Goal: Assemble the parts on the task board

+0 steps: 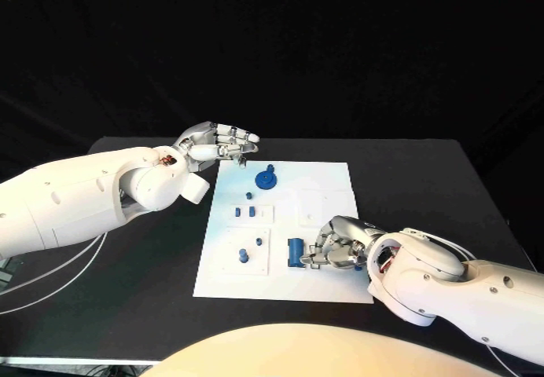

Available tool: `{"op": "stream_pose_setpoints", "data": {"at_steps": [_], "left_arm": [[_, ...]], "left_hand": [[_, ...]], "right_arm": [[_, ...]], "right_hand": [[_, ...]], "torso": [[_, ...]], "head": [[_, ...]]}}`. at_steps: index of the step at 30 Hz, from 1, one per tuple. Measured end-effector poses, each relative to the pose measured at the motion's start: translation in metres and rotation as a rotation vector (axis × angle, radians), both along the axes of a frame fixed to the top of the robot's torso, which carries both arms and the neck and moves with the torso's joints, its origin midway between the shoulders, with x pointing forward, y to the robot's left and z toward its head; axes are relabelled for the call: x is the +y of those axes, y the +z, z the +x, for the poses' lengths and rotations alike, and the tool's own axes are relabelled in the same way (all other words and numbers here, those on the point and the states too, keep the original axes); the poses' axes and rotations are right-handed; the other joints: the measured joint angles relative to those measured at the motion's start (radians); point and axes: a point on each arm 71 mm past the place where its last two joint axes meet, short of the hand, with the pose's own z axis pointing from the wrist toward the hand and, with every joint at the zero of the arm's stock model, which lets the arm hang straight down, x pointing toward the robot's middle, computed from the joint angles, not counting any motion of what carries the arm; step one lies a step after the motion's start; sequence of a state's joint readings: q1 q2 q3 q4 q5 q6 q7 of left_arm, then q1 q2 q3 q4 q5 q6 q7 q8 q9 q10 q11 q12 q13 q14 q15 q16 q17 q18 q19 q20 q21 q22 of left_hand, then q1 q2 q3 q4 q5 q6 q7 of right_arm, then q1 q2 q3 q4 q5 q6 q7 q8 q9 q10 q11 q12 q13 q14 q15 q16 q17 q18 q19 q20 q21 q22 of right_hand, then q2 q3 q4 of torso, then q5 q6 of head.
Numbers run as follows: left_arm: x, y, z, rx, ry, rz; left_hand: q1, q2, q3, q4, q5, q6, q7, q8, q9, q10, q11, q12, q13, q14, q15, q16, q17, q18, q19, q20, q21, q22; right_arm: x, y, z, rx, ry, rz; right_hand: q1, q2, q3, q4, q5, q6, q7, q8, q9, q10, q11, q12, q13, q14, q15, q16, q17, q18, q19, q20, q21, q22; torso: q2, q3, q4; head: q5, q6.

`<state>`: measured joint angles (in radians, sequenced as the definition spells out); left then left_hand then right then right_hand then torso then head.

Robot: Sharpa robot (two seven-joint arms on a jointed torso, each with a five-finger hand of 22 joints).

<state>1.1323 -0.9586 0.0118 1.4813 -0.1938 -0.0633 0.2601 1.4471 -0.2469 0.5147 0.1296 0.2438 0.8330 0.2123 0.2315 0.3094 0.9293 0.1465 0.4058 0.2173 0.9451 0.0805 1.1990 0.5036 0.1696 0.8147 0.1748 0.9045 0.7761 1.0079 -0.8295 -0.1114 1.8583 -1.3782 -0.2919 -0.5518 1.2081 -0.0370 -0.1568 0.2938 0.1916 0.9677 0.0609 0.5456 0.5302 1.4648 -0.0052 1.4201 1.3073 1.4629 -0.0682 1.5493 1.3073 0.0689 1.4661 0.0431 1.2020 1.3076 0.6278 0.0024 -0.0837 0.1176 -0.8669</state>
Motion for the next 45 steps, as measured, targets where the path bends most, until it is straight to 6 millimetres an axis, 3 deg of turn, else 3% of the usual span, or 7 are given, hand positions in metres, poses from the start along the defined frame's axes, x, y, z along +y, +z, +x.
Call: {"op": "stream_pose_setpoints", "data": {"at_steps": [14, 17, 22, 27, 35, 40, 45], "left_arm": [[0.0, 0.0, 0.0, 0.0, 0.0, 0.0], [0.0, 0.0, 0.0, 0.0, 0.0, 0.0], [0.001, 0.0, 0.0, -0.002, 0.001, -0.001], [0.001, 0.001, -0.001, -0.004, 0.002, -0.001], [0.001, 0.002, -0.002, -0.008, -0.001, -0.005], [0.001, 0.002, -0.002, -0.009, -0.001, -0.006], [0.001, 0.002, -0.002, -0.009, -0.001, -0.006]], "left_hand": [[0.0, 0.0, 0.0, 0.0, 0.0, 0.0, 0.0, 0.0, 0.0, 0.0, 0.0, 0.0, 0.001, 0.0, 0.0, 0.0, 0.0, 0.0, 0.0, 0.0, 0.0, 0.0], [0.0, 0.0, 0.0, 0.0, 0.0, 0.0, 0.0, 0.0, 0.0, 0.0, 0.0, 0.0, 0.001, 0.0, 0.0, 0.0, 0.0, 0.0, 0.0, 0.0, 0.0, 0.0], [0.0, 0.0, 0.0, 0.0, 0.0, 0.0, 0.0, 0.0, 0.0, 0.0, 0.0, 0.0, 0.001, 0.0, 0.0, 0.0, 0.0, 0.0, 0.0, 0.0, 0.0, 0.0], [0.0, 0.0, 0.0, 0.0, 0.0, 0.0, 0.0, 0.0, 0.0, 0.0, 0.0, 0.0, 0.001, 0.0, 0.0, 0.0, 0.0, 0.0, 0.0, 0.0, 0.0, 0.0], [0.0, 0.0, 0.0, 0.0, 0.0, 0.0, 0.0, 0.006, 0.0, -0.004, 0.004, 0.0, 0.002, 0.0, 0.0, 0.0, 0.0, 0.0, 0.0, 0.0, 0.0, 0.0], [0.0, 0.0, 0.0, 0.0, 0.0, 0.0, 0.0, 0.006, 0.0, -0.004, 0.004, 0.0, 0.002, 0.0, 0.0, 0.0, 0.0, 0.0, 0.0, 0.0, 0.0, 0.0], [0.0, 0.0, 0.0, 0.0, 0.0, 0.0, 0.0, 0.006, 0.0, -0.004, 0.004, 0.0, 0.002, 0.0, 0.0, 0.0, 0.0, 0.0, 0.0, 0.0, 0.0, 0.0]], "right_arm": [[-0.01, 0.002, -0.003, -0.006, -0.009, 0.0], [-0.016, 0.003, -0.002, -0.014, -0.023, -0.002], [-0.042, 0.005, 0.001, -0.047, -0.089, 0.0], [-0.066, 0.015, 0.003, -0.101, -0.156, 0.026], [-0.095, 0.019, 0.001, -0.145, -0.222, 0.041], [-0.107, 0.006, -0.002, -0.124, -0.243, 0.012], [-0.106, -0.009, -0.007, -0.086, -0.239, -0.008]], "right_hand": [[0.006, -0.005, 0.0, 0.0, -0.008, 0.0, 0.0, 0.0, 0.0, 0.0, 0.0, 0.0, 0.0, 0.0, 0.0, 0.0, 0.0, 0.0, 0.0, 0.0, 0.0, 0.0], [0.015, 0.002, 0.0, 0.0, -0.008, -0.002, 0.001, -0.002, -0.002, 0.0, 0.0, 0.0, 0.0, 0.0, 0.0, 0.0, 0.001, 0.0, 0.0, 0.0, 0.0, 0.0], [0.073, 0.003, 0.0, 0.0, 0.008, -0.052, 0.025, -0.044, -0.02, 0.002, 0.009, 0.0, 0.0, 0.005, 0.005, 0.0, 0.001, 0.0, 0.0, 0.0, -0.007, 0.0], [0.139, -0.014, 0.0, -0.004, 0.018, -0.071, 0.039, -0.076, -0.034, 0.001, 0.019, -0.005, 0.001, 0.004, 0.015, -0.006, 0.001, 0.0, 0.0, 0.008, -0.015, 0.0], [0.149, -0.014, -0.001, -0.005, 0.018, -0.066, 0.035, -0.078, -0.036, -0.001, 0.021, -0.005, 0.001, 0.004, 0.015, -0.006, 0.001, 0.0, 0.0, 0.008, -0.015, 0.001], [0.148, -0.009, -0.016, -0.001, -0.001, -0.04, 0.029, -0.078, -0.037, -0.001, 0.021, -0.005, 0.003, 0.004, 0.015, -0.006, 0.001, 0.0, 0.0, 0.008, -0.005, 0.0], [0.127, -0.003, -0.018, -0.001, -0.005, -0.024, 0.024, -0.078, -0.037, -0.001, 0.021, -0.005, 0.002, 0.004, 0.015, -0.006, 0.0, 0.0, 0.0, 0.008, 0.0, 0.0]], "torso": [[-0.001, -0.0004, -0.0004], [-0.001, -0.0003, -0.0008], [-0.002, -0.0003, -0.0032], [-0.004, -0.0012, -0.0072], [-0.005, -0.0012, -0.0114], [-0.005, -0.0019, -0.0105], [-0.004, -0.0017, -0.0102]], "head": [[0.0, -0.001], [-0.001, 0.001], [-0.011, 0.004], [-0.025, 0.004], [-0.048, 0.001], [-0.051, -0.002], [-0.051, -0.002]]}}
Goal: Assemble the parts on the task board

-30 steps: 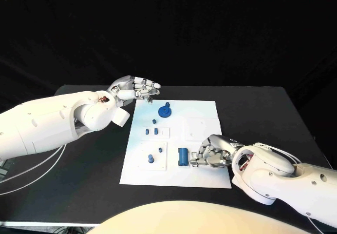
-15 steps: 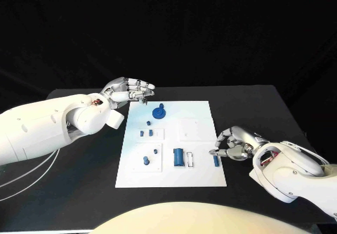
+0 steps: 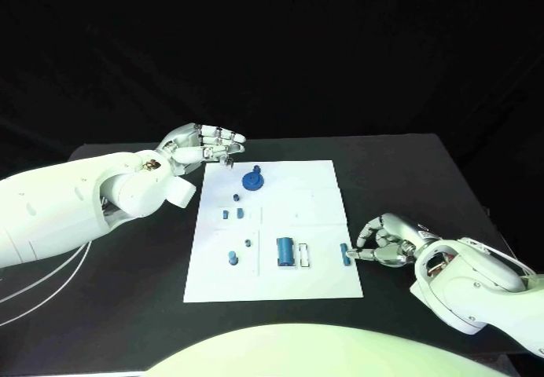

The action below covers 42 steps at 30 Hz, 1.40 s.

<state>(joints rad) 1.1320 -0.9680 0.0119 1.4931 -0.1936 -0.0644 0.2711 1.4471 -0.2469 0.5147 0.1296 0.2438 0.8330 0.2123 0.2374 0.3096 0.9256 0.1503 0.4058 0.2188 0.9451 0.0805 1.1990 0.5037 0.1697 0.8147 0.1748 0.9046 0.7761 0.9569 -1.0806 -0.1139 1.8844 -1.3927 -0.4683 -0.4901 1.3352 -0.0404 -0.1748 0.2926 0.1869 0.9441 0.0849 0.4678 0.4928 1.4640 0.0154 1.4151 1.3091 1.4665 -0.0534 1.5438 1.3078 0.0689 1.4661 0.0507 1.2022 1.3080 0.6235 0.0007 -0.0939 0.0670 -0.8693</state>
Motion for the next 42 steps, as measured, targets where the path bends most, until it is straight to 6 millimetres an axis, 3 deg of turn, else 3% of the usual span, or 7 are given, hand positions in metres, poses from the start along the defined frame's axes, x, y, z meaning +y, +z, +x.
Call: {"op": "stream_pose_setpoints", "data": {"at_steps": [10, 22, 23, 25, 27, 33, 42], "left_arm": [[0.001, 0.0, 0.0, 0.0, 0.0, 0.0], [0.002, 0.0, 0.0, 0.005, -0.001, 0.003], [0.002, 0.0, 0.0, 0.006, -0.002, 0.003], [0.002, 0.0, 0.0, 0.007, -0.003, 0.003], [0.002, 0.0, 0.0, 0.007, -0.004, 0.003], [0.002, -0.001, -0.001, 0.009, -0.005, 0.003], [0.002, -0.001, -0.001, 0.01, -0.006, 0.003]], "left_hand": [[0.0, 0.0, 0.0, 0.0, 0.0, 0.0, 0.0, 0.0, 0.0, 0.0, 0.0, 0.0, 0.0, 0.0, 0.0, 0.0, 0.0, 0.0, 0.0, 0.0, 0.0, 0.0], [0.0, 0.0, 0.0, 0.0, 0.0, 0.0, 0.0, 0.0, 0.0, 0.0, 0.0, 0.005, 0.0, 0.0, 0.0, 0.0, -0.001, 0.0, 0.0, 0.0, 0.0, 0.0], [0.0, 0.0, 0.0, 0.0, 0.0, 0.0, 0.0, 0.0, 0.0, 0.0, 0.0, 0.005, 0.0, 0.0, 0.0, 0.0, -0.001, 0.0, 0.0, 0.0, 0.0, 0.0], [0.0, 0.0, 0.0, 0.0, 0.0, 0.0, 0.0, 0.0, 0.0, 0.0, 0.0, 0.005, 0.0, 0.0, 0.0, 0.0, -0.001, 0.0, 0.0, 0.0, 0.0, 0.0], [0.0, 0.0, 0.0, 0.0, 0.0, 0.0, 0.0, 0.0, 0.0, 0.0, 0.0, 0.005, 0.0, 0.0, 0.0, 0.0, -0.001, 0.0, 0.0, 0.0, 0.0, 0.0], [0.0, 0.0, 0.0, 0.0, 0.0, 0.0, 0.0, 0.0, 0.0, 0.0, 0.0, 0.005, 0.0, 0.0, 0.0, 0.0, -0.001, 0.0, 0.0, 0.0, 0.0, 0.0], [0.0, 0.0, 0.0, 0.0, 0.0, 0.0, 0.0, 0.0, 0.0, -0.004, -0.004, 0.005, 0.001, 0.0, 0.0, 0.0, -0.001, 0.0, 0.0, 0.0, 0.0, 0.0]], "right_arm": [[0.009, -0.012, 0.001, 0.029, 0.008, -0.013], [0.016, -0.016, 0.004, 0.027, 0.033, -0.042], [0.016, -0.016, 0.005, 0.026, 0.038, -0.047], [0.018, -0.017, 0.005, 0.024, 0.047, -0.053], [0.021, -0.017, 0.005, 0.019, 0.059, -0.06], [0.027, -0.017, 0.007, -0.001, 0.091, -0.084], [0.032, -0.015, 0.008, -0.02, 0.126, -0.112]], "right_hand": [[-0.001, 0.001, 0.0, 0.0, 0.0, 0.01, -0.003, 0.004, 0.001, 0.0, 0.0, 0.0, 0.0, 0.0, 0.0, 0.0, 0.0, 0.0, 0.0, 0.0, 0.006, 0.0], [0.02, 0.013, -0.003, -0.003, -0.006, 0.028, -0.014, 0.016, 0.009, 0.001, -0.01, 0.008, 0.003, -0.002, -0.002, 0.0, 0.0, 0.0, 0.0, 0.0, 0.006, 0.0], [0.032, 0.01, 0.0, -0.005, -0.012, 0.03, -0.015, 0.017, 0.01, 0.002, -0.011, 0.009, 0.003, -0.003, -0.004, 0.0, 0.0, 0.0, 0.0, 0.0, 0.006, 0.0], [0.074, -0.007, 0.025, -0.006, -0.082, 0.032, -0.017, 0.019, 0.01, 0.003, -0.012, 0.012, 0.004, 0.0, -0.008, 0.0, 0.0, 0.0, 0.0, 0.0, 0.006, 0.0], [0.105, -0.035, 0.089, -0.003, -0.126, 0.037, -0.016, 0.019, 0.01, 0.004, -0.013, 0.009, 0.003, 0.0, -0.008, 0.0, 0.0, 0.0, 0.0, 0.0, 0.006, 0.0], [0.162, -0.069, 0.174, -0.006, -0.132, 0.04, -0.015, 0.01, 0.011, 0.004, -0.014, 0.007, -0.002, 0.0, -0.008, 0.0, 0.0, 0.0, -0.001, -0.007, 0.006, 0.0], [0.195, -0.083, 0.22, 0.004, -0.115, 0.048, -0.016, -0.014, 0.011, 0.004, -0.014, 0.007, -0.001, 0.0, -0.008, 0.0, 0.0, 0.0, -0.001, -0.006, 0.006, -0.001]], "torso": [[0.001, -0.0006, 0.003], [0.0, -0.0008, 0.0006], [0.0, -0.0008, 0.0006], [0.0, -0.0008, 0.0012], [0.0, -0.0008, 0.0015], [-0.001, -0.0012, 0.0017], [-0.001, -0.0022, 0.0029]], "head": [[0.001, -0.003], [0.007, -0.003], [0.007, -0.003], [0.006, -0.003], [0.006, -0.003], [0.007, -0.003], [0.006, -0.003]]}}
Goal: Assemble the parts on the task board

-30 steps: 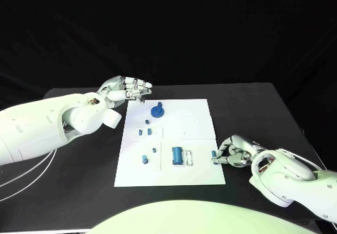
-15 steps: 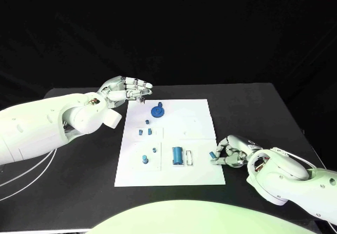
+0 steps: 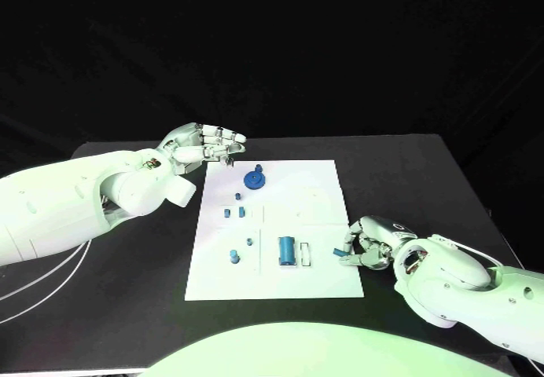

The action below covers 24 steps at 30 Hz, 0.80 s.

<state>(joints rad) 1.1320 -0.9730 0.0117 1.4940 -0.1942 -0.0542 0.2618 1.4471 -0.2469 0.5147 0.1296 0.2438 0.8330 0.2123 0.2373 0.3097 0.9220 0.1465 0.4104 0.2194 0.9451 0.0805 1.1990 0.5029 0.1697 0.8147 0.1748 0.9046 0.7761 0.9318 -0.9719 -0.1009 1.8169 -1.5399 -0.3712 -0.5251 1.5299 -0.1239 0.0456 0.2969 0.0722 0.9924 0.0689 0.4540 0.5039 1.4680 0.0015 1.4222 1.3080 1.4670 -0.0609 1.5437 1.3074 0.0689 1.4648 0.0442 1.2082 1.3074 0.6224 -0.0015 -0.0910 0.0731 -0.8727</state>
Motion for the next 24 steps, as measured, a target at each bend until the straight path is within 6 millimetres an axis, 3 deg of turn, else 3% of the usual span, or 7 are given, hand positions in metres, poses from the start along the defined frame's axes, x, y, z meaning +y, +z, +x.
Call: {"op": "stream_pose_setpoints", "data": {"at_steps": [3, 8, 9, 12, 14, 22, 24], "left_arm": [[0.0, 0.0, 0.0, 0.0, 0.0, 0.0], [0.0, 0.0, 0.0, 0.001, -0.001, 0.0], [0.0, 0.0, 0.0, 0.001, -0.001, 0.0], [0.0, 0.0, 0.0, 0.001, -0.001, 0.001], [0.0, 0.0, 0.0, 0.001, -0.001, 0.001], [-0.001, 0.0, 0.0, 0.002, -0.002, 0.001], [-0.001, 0.0, 0.0, 0.002, -0.002, 0.001]], "left_hand": [[0.0, 0.0, 0.0, 0.0, 0.0, 0.0, 0.0, 0.0, 0.0, 0.0, 0.0, 0.0, 0.0, 0.0, 0.0, 0.0, 0.0, 0.0, 0.0, 0.0, 0.0, 0.0], [0.002, 0.002, 0.0, 0.0, 0.0, 0.0, 0.0, 0.005, 0.0, 0.0, 0.0, 0.0, 0.0, 0.0, 0.0, 0.0, 0.0, 0.0, 0.0, 0.0, 0.0, 0.0], [0.005, 0.005, 0.0, 0.0, 0.0, 0.0, 0.0, 0.005, 0.0, 0.0, 0.0, 0.001, 0.0, -0.002, -0.002, 0.0, 0.0, 0.0, 0.0, 0.0, 0.0, 0.0], [0.005, 0.005, 0.0, 0.0, 0.0, 0.0, 0.0, 0.005, 0.0, 0.0, 0.0, 0.004, 0.0, -0.004, -0.004, 0.0, -0.001, 0.0, 0.0, 0.0, 0.0, 0.0], [0.009, 0.009, 0.003, -0.003, 0.004, 0.0, 0.0, 0.005, 0.0, 0.0, 0.0, 0.004, 0.001, -0.004, -0.004, 0.0, -0.001, 0.0, 0.0, 0.0, 0.0, 0.0], [0.009, 0.009, 0.006, -0.006, 0.004, 0.0, 0.0, 0.009, -0.001, 0.0, 0.0, 0.008, 0.001, -0.004, -0.004, 0.0, -0.002, 0.0, 0.0, 0.0, 0.0, 0.001], [0.009, 0.009, 0.006, -0.006, 0.004, 0.0, 0.0, 0.009, -0.001, 0.0, 0.0, 0.008, 0.001, -0.004, -0.004, 0.0, -0.002, 0.0, 0.0, 0.0, 0.0, 0.001]], "right_arm": [[0.002, 0.001, -0.001, -0.002, 0.008, -0.001], [0.005, 0.002, -0.004, 0.005, 0.011, 0.011], [0.005, 0.002, -0.005, 0.008, 0.007, 0.015], [0.005, 0.003, -0.006, 0.02, -0.007, 0.03], [0.006, 0.005, -0.007, 0.031, -0.015, 0.042], [0.021, 0.018, -0.005, 0.068, -0.031, 0.127], [0.025, 0.018, -0.005, 0.085, -0.034, 0.149]], "right_hand": [[0.01, -0.01, 0.031, 0.031, 0.041, 0.013, -0.002, -0.006, -0.029, -0.003, -0.004, -0.002, 0.0, 0.0, 0.0, 0.0, 0.0, 0.0, 0.0, 0.0, 0.0, 0.0], [0.023, -0.002, 0.102, 0.076, 0.147, 0.016, -0.005, -0.013, -0.041, -0.004, -0.01, -0.002, 0.0, 0.0, -0.008, 0.0, 0.0, 0.0, 0.003, -0.003, 0.0, 0.0], [0.017, 0.003, 0.148, 0.079, 0.143, 0.012, -0.007, -0.01, -0.033, -0.001, -0.012, -0.002, 0.0, 0.0, -0.008, 0.0, 0.0, 0.0, 0.003, -0.003, 0.005, 0.0], [-0.068, -0.018, 0.29, 0.059, 0.127, -0.002, -0.006, 0.002, -0.019, -0.001, -0.013, -0.002, 0.0, 0.0, -0.008, 0.0, 0.0, 0.0, 0.003, -0.003, 0.009, 0.0], [-0.098, -0.027, 0.333, 0.047, 0.127, -0.005, -0.004, 0.003, -0.018, -0.001, -0.013, -0.002, 0.0, 0.0, -0.008, 0.0, 0.0, 0.0, 0.003, -0.003, 0.014, 0.0], [-0.135, -0.045, 0.379, 0.037, 0.151, -0.014, -0.004, 0.003, -0.017, -0.001, -0.013, -0.002, 0.0, 0.0, -0.008, 0.0, 0.0, 0.0, 0.003, -0.003, 0.014, 0.001], [-0.15, -0.049, 0.421, 0.0, 0.153, -0.015, -0.004, 0.004, -0.017, -0.002, -0.013, -0.002, 0.0, 0.0, -0.007, 0.0, 0.0, 0.0, 0.003, -0.003, 0.014, 0.001]], "torso": [[0.0, 0.0, 0.0], [0.0, 0.0001, 0.0001], [0.0, 0.0001, 0.0], [-0.001, 0.0001, 0.0], [-0.001, 0.0005, 0.0], [-0.001, 0.0008, -0.0012], [-0.001, 0.0008, -0.0012]], "head": [[0.0, 0.0], [0.002, 0.0], [0.002, 0.0], [0.003, 0.0], [0.003, 0.0], [0.002, 0.0], [0.002, 0.0]]}}
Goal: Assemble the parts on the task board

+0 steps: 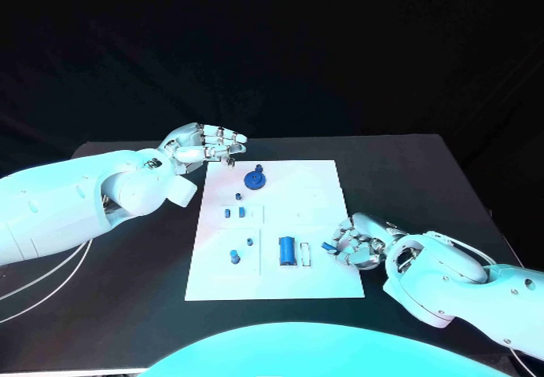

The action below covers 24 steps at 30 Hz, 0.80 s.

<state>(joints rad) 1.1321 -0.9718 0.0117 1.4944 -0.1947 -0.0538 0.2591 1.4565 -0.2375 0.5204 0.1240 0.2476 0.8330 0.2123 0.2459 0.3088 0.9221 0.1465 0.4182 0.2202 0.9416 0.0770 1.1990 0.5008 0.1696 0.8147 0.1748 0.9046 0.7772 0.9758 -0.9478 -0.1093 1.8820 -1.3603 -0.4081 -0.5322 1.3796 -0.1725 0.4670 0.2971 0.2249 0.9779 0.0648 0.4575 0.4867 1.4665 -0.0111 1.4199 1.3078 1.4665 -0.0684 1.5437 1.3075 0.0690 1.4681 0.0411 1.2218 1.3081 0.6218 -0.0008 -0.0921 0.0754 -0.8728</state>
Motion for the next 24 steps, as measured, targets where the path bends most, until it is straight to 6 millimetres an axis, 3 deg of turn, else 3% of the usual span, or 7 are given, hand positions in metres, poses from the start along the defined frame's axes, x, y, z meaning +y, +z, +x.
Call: {"op": "stream_pose_setpoints", "data": {"at_steps": [5, 7, 9, 15, 18, 24], "left_arm": [[0.0, 0.0, 0.0, 0.0, -0.001, 0.0], [-0.001, 0.0, 0.0, 0.001, -0.001, 0.0], [-0.001, 0.0, 0.0, 0.001, -0.002, 0.0], [-0.001, 0.0, 0.0, 0.001, -0.003, 0.0], [-0.001, 0.0, 0.0, 0.001, -0.004, 0.0], [-0.001, 0.0, 0.0, 0.002, -0.004, 0.0]], "left_hand": [[0.0, 0.0, 0.0, 0.0, 0.0, 0.0, 0.0, 0.0, 0.0, 0.0, 0.0, 0.0, 0.0, 0.0, 0.0, 0.0, 0.0, 0.0, 0.0, 0.0, 0.0, 0.0], [0.0, 0.0, 0.0, 0.0, 0.0, 0.0, 0.0, 0.0, 0.0, 0.0, 0.0, 0.0, 0.0, 0.0, 0.0, 0.0, 0.0, 0.0, 0.0, 0.0, 0.0, 0.0], [0.0, 0.0, 0.0, 0.0, 0.0, 0.0, 0.0, 0.0, 0.0, 0.0, 0.0, 0.0, 0.0, 0.0, 0.0, 0.0, 0.0, 0.0, 0.0, 0.0, 0.0, 0.0], [0.004, 0.004, 0.003, -0.003, 0.0, 0.0, 0.0, 0.0, 0.0, 0.0, 0.0, 0.0, 0.0, 0.0, 0.0, 0.0, 0.0, 0.0, 0.0, 0.0, 0.0, 0.002], [0.004, 0.004, 0.003, -0.003, 0.0, 0.0, 0.0, 0.0, 0.0, 0.0, 0.0, 0.0, 0.0, 0.0, 0.0, 0.0, 0.0, 0.0, 0.0, 0.0, 0.0, 0.002], [0.004, 0.004, 0.003, -0.003, 0.0, 0.0, 0.0, 0.0, 0.0, 0.0, 0.0, 0.0, 0.0, 0.0, 0.0, 0.0, 0.0, 0.0, 0.0, 0.0, 0.0, 0.002]], "right_arm": [[0.011, -0.003, 0.003, 0.039, -0.004, 0.039], [0.014, -0.005, 0.004, 0.055, -0.007, 0.051], [0.017, -0.007, 0.005, 0.067, -0.009, 0.06], [0.029, -0.013, 0.007, 0.106, -0.007, 0.079], [0.031, -0.015, 0.008, 0.119, -0.008, 0.082], [0.036, -0.017, 0.009, 0.137, -0.005, 0.08]], "right_hand": [[-0.021, -0.005, 0.009, -0.003, 0.01, -0.003, 0.003, 0.0, 0.0, 0.0, 0.0, 0.0, 0.0, 0.0, 0.0, 0.0, 0.001, 0.0, 0.0, 0.0, 0.004, 0.0], [-0.046, -0.015, 0.018, -0.013, 0.051, -0.003, 0.003, 0.019, 0.001, 0.0, 0.0, 0.0, 0.0, 0.0, 0.0, 0.0, 0.001, 0.0, 0.0, 0.0, 0.004, 0.0], [-0.053, -0.018, 0.034, -0.028, 0.068, -0.005, 0.005, 0.019, 0.001, 0.0, 0.0, 0.0, 0.0, 0.0, 0.0, 0.0, 0.001, 0.0, 0.0, 0.0, 0.004, 0.0], [-0.118, -0.017, 0.034, -0.029, 0.072, -0.004, 0.004, 0.035, 0.001, 0.0, 0.0, 0.0, 0.0, 0.0, 0.0, 0.0, 0.0, 0.0, 0.0, 0.0, 0.004, 0.0], [-0.143, -0.012, 0.017, -0.012, 0.073, -0.004, 0.004, 0.038, 0.041, 0.0, 0.0, 0.001, 0.0, 0.0, 0.0, 0.0, 0.0, 0.0, 0.0, 0.0, 0.004, 0.0], [-0.191, -0.006, -0.007, -0.008, 0.074, 0.004, -0.003, 0.042, 0.049, 0.0, 0.0, 0.005, 0.0, 0.0, 0.0, 0.0, 0.0, 0.0, 0.0, 0.0, 0.004, 0.0]], "torso": [[0.001, 0.0, 0.0], [0.001, 0.0, -0.0003], [0.001, -0.0001, -0.0003], [0.001, 0.0012, -0.0002], [0.002, 0.0011, -0.0001], [0.001, 0.0009, 0.0]], "head": [[-0.002, 0.0], [-0.002, 0.0], [-0.002, 0.0], [-0.002, 0.0], [-0.002, 0.0], [-0.002, 0.0]]}}
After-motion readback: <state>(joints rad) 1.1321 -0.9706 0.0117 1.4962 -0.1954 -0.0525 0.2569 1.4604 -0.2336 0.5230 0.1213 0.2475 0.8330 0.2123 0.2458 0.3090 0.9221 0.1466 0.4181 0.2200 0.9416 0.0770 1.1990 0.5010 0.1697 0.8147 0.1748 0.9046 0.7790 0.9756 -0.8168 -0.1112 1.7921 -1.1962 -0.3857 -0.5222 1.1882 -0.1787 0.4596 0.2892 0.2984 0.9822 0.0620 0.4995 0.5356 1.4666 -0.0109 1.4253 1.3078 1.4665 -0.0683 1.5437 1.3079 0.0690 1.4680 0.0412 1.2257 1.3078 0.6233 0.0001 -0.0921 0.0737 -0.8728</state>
